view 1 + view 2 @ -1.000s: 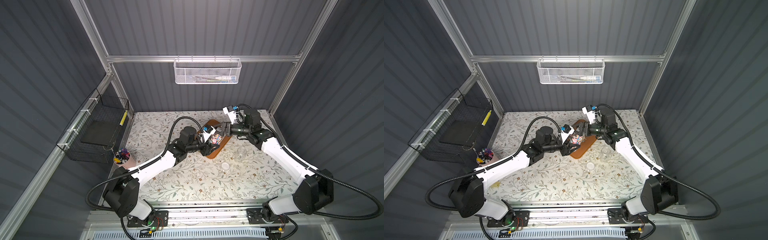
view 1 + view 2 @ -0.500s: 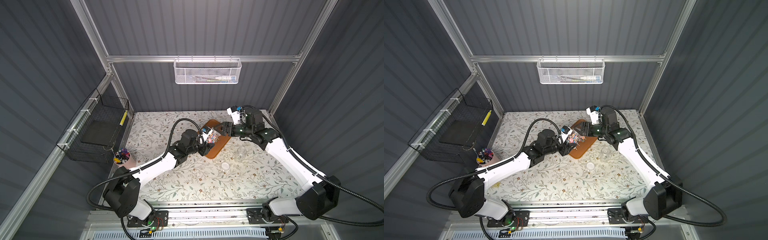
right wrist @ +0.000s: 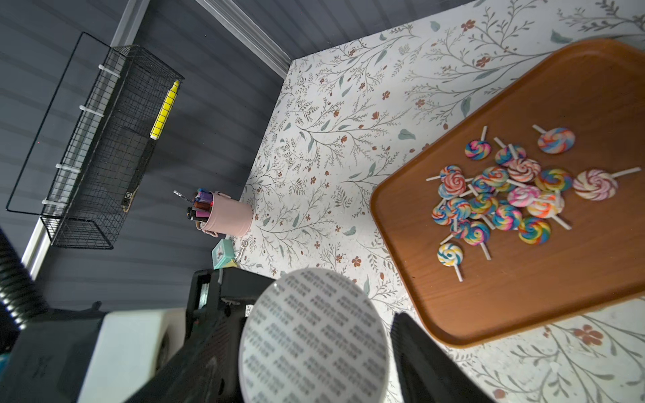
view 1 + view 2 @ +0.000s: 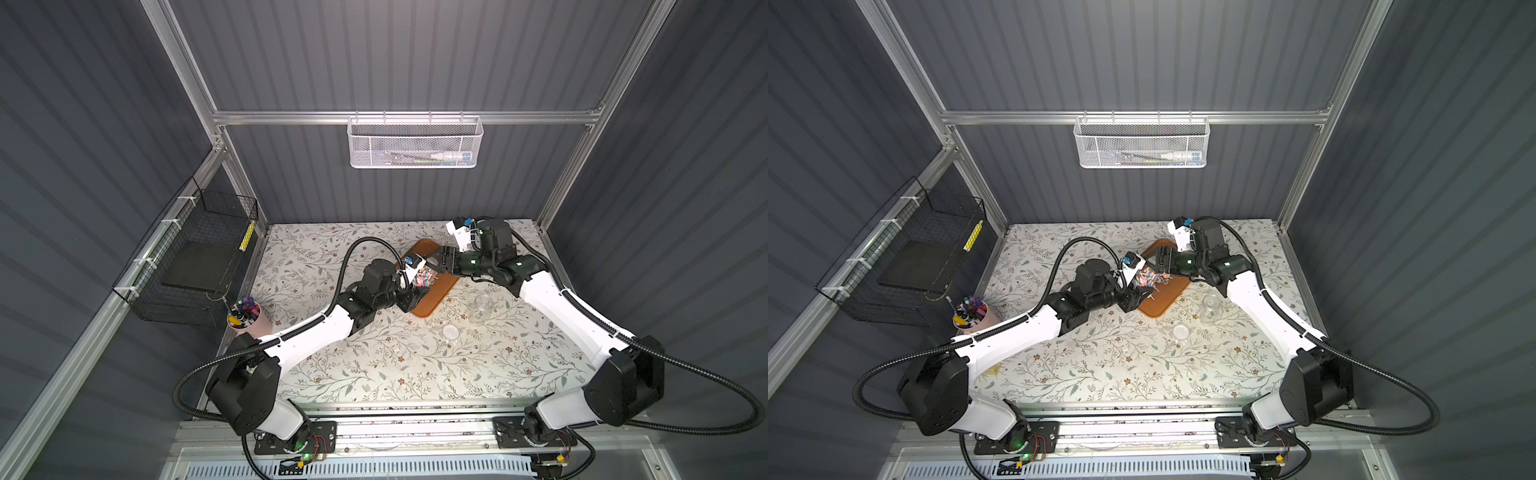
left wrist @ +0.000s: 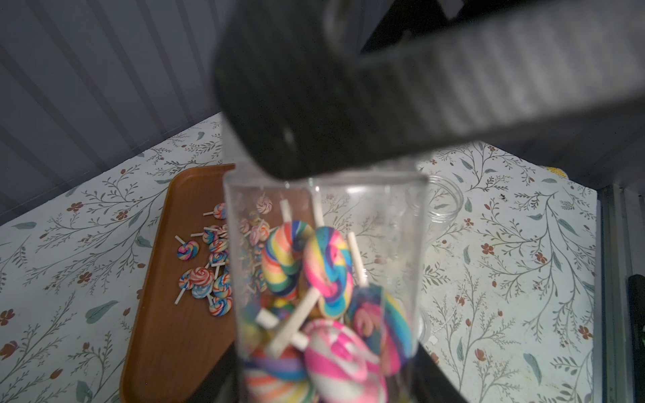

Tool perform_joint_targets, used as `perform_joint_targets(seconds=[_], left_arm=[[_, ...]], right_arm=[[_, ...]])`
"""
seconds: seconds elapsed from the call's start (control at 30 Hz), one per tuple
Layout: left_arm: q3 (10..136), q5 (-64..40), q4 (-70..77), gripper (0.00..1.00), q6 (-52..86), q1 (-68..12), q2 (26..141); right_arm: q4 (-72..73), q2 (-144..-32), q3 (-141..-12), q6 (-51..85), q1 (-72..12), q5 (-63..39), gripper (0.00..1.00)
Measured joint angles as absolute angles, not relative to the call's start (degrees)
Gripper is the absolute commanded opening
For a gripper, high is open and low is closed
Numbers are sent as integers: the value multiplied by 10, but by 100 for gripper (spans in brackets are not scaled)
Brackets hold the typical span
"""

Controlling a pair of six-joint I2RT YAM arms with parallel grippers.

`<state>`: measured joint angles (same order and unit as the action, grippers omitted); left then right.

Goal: Pour the candies out of the jar
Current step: Unscrew the lid from the jar.

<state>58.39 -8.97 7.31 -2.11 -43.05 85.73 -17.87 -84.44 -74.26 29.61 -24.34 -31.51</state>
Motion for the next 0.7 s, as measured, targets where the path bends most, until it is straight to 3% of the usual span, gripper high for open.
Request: perform_joint_targets(seconds=[0.13, 0.27, 0.7], left_arm=[[584, -90, 73, 0, -21, -430, 857], [583, -91, 78, 0, -21, -430, 857], [565, -246, 137, 0, 48, -406, 845]], right_arm=[[-172, -846, -742, 300, -244, -317, 54], [-166, -846, -740, 305, -244, -317, 40], [-65, -838, -702, 217, -197, -514, 43]])
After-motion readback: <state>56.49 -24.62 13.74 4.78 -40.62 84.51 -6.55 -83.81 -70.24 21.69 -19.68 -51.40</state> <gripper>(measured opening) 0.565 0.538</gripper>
